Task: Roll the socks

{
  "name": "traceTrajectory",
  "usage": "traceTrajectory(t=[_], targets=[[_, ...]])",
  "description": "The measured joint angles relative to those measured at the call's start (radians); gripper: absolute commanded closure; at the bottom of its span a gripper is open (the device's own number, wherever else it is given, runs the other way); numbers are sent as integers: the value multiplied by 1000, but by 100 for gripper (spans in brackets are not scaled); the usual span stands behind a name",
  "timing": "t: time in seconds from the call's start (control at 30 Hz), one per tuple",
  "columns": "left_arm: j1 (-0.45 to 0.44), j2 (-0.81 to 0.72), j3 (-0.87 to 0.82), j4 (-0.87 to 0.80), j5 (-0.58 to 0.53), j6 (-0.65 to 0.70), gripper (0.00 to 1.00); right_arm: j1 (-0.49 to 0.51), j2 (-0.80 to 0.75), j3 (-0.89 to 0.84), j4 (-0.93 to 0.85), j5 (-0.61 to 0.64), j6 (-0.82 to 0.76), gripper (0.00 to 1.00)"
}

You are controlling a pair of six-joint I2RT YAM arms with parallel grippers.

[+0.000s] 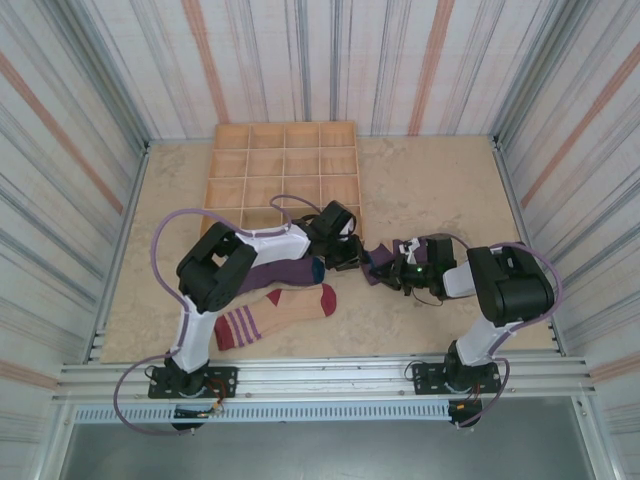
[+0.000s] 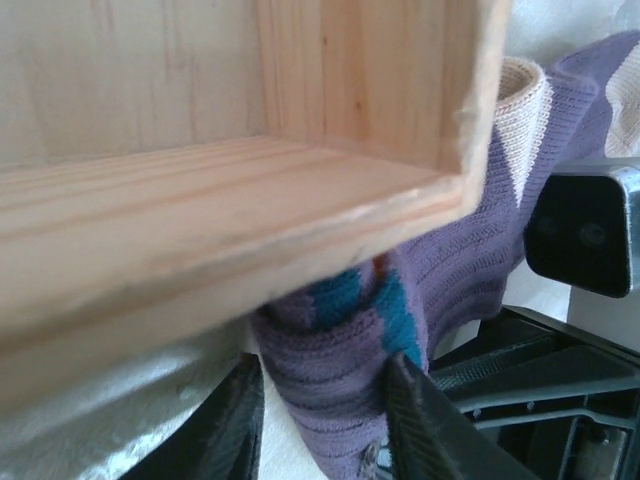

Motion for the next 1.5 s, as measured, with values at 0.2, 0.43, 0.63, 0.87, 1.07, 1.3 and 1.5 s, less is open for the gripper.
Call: traceTrajectory(t=[0.2,0.43,0.63,0.87,1.07,1.3,1.5], targets=[[-2,13,27,-12,-8,-3,100,0,-8,-1,-3,6,10,80],[-2,5,47,-89,-36,33,100,72,-243,60,-370,203,-127,52],[5,-42,33,-186,-59,56,100,309,-462,174,-663,512,-275,41],[24,-97,-38,-219,-50,53,100,712,-571,211,-809,1017,-430,40],[39,-103,-46,-230,-29,53,100,924,-500,222,-828,1344,-520,41],[47,-103,-46,-238,-13,53,100,1088,-238,341,-814,1614,-622,45],[51,-103,-46,-241,-6,55,100,1081,-107,370,-794,1710,-650,46]])
